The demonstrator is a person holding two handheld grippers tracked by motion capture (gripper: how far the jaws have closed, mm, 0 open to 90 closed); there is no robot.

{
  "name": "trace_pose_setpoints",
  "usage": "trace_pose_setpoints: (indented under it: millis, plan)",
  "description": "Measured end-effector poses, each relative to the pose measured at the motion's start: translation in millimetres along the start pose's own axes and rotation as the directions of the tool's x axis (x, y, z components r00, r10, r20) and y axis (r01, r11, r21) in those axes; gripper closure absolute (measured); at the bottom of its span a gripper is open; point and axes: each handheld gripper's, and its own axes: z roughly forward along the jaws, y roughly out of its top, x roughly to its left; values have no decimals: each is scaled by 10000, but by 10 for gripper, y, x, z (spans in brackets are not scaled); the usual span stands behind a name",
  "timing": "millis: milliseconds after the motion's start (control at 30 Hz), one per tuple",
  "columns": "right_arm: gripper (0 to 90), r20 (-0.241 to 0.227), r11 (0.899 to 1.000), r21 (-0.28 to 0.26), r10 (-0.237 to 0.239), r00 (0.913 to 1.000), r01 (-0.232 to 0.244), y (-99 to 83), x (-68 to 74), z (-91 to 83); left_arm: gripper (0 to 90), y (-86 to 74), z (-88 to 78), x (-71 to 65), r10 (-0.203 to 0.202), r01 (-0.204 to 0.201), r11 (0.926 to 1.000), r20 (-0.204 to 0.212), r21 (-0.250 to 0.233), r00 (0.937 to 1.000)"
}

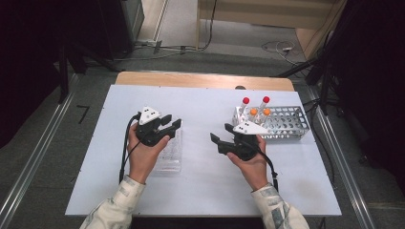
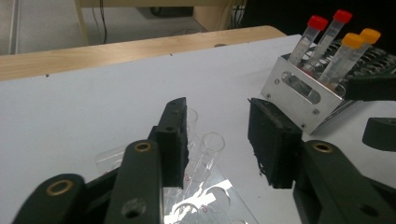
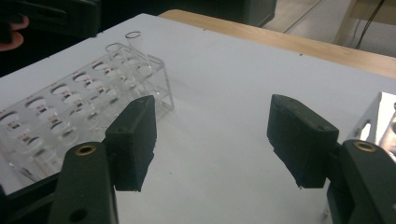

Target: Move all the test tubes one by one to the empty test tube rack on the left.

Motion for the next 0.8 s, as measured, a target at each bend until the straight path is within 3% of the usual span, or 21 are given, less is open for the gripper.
trace_pose_setpoints:
  millis: [133, 267, 567, 800]
  plan:
    - [303, 183, 10000, -81, 57, 9998, -55, -26, -87, -100, 389, 8, -23, 42, -262, 262, 9996, 29, -116, 9997]
    - [267, 477, 9997, -147, 192, 9987, -185, -59, -198, -210, 290, 6, -39, 80, -486, 487, 9986, 48, -190, 9988]
    - [232, 1273, 9969, -444, 704, 9894, -653, -90, -477, -397, 214, -4, -59, 93, -544, 543, 9985, -93, -74, 9985]
    - [276, 1991, 9943, -444, 1037, 9745, -967, -124, -657, -372, 214, -6, -60, 95, -587, 586, 9983, -101, -70, 9982]
